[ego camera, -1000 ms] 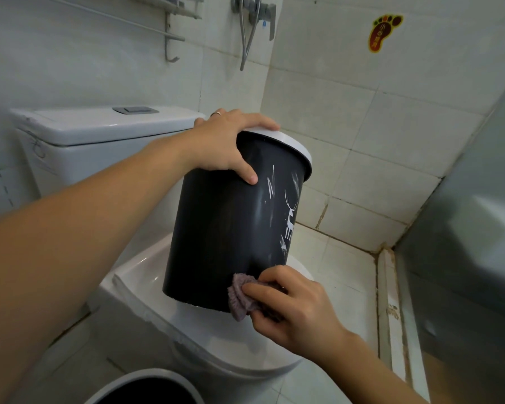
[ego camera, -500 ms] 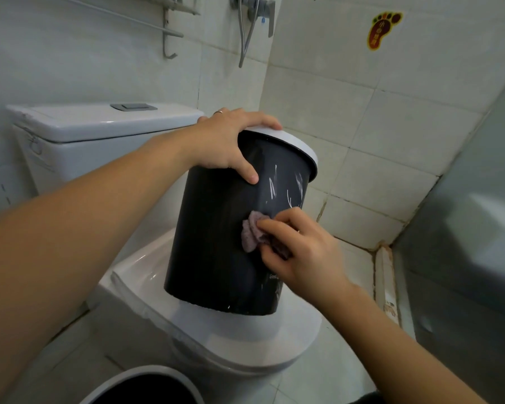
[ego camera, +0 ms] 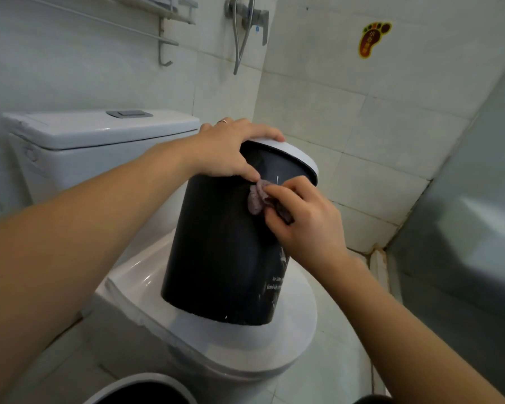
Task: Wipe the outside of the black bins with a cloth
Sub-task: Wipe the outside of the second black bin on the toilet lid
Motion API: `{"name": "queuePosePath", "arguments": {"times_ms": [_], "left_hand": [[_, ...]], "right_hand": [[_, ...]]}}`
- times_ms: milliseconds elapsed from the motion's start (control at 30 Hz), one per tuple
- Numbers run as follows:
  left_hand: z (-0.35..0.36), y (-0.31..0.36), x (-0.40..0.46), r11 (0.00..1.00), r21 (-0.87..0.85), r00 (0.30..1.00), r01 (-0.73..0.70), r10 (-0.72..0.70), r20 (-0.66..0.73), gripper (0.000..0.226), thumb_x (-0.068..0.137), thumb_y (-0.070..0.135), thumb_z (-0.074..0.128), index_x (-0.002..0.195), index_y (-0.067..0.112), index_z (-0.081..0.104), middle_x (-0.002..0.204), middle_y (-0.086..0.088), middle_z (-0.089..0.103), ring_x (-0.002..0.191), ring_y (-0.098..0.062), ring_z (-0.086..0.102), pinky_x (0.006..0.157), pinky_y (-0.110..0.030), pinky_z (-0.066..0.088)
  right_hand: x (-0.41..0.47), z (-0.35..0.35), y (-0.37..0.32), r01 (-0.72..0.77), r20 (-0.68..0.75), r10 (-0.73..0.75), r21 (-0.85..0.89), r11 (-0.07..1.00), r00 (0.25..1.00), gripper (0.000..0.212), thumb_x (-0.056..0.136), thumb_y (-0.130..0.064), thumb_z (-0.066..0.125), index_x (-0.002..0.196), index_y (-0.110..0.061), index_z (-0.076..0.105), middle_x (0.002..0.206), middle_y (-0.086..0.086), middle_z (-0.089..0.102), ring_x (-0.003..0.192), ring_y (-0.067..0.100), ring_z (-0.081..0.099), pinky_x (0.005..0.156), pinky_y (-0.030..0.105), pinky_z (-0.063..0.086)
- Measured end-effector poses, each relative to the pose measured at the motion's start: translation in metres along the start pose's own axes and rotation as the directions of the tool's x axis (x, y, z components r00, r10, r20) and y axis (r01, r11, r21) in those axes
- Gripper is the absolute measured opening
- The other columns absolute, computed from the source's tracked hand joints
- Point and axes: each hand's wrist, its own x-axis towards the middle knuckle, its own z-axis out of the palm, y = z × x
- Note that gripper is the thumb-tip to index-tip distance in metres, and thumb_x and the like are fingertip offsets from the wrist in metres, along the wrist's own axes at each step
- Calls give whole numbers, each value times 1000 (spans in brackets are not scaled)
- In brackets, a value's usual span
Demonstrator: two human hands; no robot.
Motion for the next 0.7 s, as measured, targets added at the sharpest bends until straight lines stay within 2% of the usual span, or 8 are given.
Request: {"name": "queuePosePath", "arguments": {"times_ms": [67, 233, 333, 500, 567, 700], "left_hand": [[-1, -2, -2, 1000, -22, 1000, 6, -6, 7, 70, 80, 32, 75, 131, 64, 40, 129, 13, 47, 132, -21, 34, 113, -47, 23], [-4, -3, -6, 999, -33, 1000, 16, -16, 20, 71, 82, 27, 73, 132, 64, 39, 120, 16, 42, 133, -21, 32, 115, -47, 21], [-5, -1, -6, 999, -27, 999, 24, -23, 31, 71, 84, 24, 70, 133, 64, 38, 117, 16, 39, 133, -21, 33, 114, -48, 21], [-5, 7, -6, 1000, -30, 998, 2, -1, 59, 67, 87, 24, 66, 134, 63, 39, 115, 15, 39, 131, -21, 33, 114, -49, 20], [-5, 10, -6, 1000, -19, 998, -5, 6, 62, 68, 86, 25, 67, 136, 62, 38, 115, 13, 39, 130, -22, 33, 114, -51, 22], [-5, 10, -8, 1000, -3, 998, -9, 10, 56, 74, 81, 25, 71, 137, 60, 37, 119, 16, 39, 131, -21, 34, 114, -49, 24]], "right_hand": [[-2, 1, -2, 5, 2, -5, 3, 1000, 1000, 21, 82, -15, 73, 104, -13, 75, 92, 7, 63, 72, 24, 60, 49, 37, 50], [-30, 3, -8, 147, 55, -151, 62, 987, 987, 15, 84, -17, 68, 98, -13, 75, 88, 4, 62, 71, 20, 57, 53, 32, 48], [-18, 3, -2, 97, 14, -98, 20, 995, 995, 17, 83, -15, 70, 99, -15, 75, 87, 4, 62, 71, 22, 59, 52, 35, 49], [24, 3, 8, -120, -103, 119, -6, 993, 988, 21, 86, -16, 70, 107, -16, 74, 92, 6, 63, 75, 26, 61, 52, 38, 50], [31, 4, 8, -128, -118, 126, -11, 992, 985, 22, 86, -17, 69, 108, -15, 73, 93, 7, 63, 74, 28, 60, 52, 37, 48], [32, 3, 7, -51, -91, 49, -11, 999, 995, 21, 85, -15, 69, 106, -13, 73, 93, 8, 63, 75, 29, 60, 53, 35, 47]]}}
